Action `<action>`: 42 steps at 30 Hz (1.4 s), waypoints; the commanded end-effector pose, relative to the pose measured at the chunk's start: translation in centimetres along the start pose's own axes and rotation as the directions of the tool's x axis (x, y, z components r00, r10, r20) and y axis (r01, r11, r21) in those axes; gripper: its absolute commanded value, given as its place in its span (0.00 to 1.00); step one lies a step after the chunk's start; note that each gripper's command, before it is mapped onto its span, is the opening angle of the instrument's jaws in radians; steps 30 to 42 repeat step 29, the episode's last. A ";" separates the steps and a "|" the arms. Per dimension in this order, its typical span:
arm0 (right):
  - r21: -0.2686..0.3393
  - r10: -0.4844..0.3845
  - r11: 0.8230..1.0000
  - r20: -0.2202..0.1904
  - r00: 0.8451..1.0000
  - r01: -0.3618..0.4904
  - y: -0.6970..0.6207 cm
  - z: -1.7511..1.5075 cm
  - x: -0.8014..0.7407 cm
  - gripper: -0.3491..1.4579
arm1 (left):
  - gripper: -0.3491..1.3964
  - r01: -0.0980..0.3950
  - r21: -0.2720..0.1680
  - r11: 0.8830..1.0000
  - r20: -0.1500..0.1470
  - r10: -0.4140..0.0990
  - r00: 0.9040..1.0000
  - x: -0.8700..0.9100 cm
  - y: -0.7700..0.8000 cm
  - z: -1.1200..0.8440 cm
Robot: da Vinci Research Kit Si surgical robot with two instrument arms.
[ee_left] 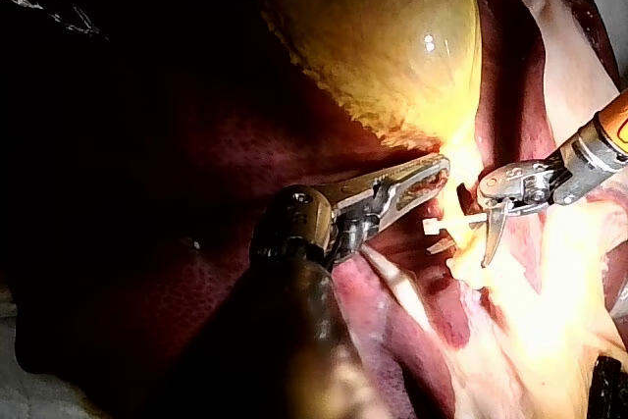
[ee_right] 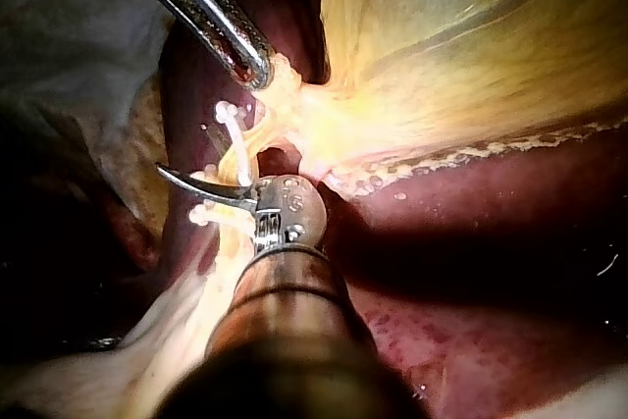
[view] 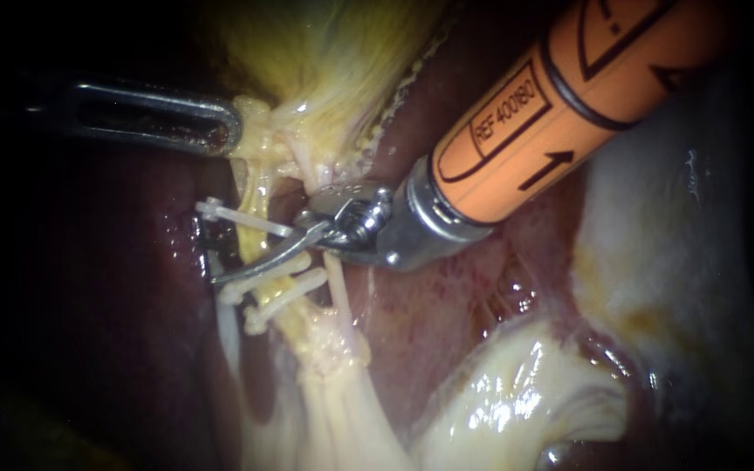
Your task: Go to the cutting position left tube
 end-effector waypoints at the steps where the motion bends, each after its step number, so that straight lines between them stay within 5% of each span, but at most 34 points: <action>1: 0.003 0.006 1.000 -0.002 1.000 -0.006 -0.03 0.01 0.01 0.88 | 0.00 0.000 0.000 1.000 0.000 0.000 1.000 0.00 0.00 0.00; 16: 0.078 0.032 0.997 -0.087 0.996 -0.025 -0.54 0.03 0.38 0.88 | 0.00 0.000 0.000 1.000 0.000 0.000 1.000 0.00 0.00 -0.01; 42: 0.078 0.031 0.997 -0.086 0.996 -0.024 -0.52 0.01 0.34 0.88 | 0.00 0.000 0.000 1.000 0.000 0.000 1.000 0.00 0.00 -0.01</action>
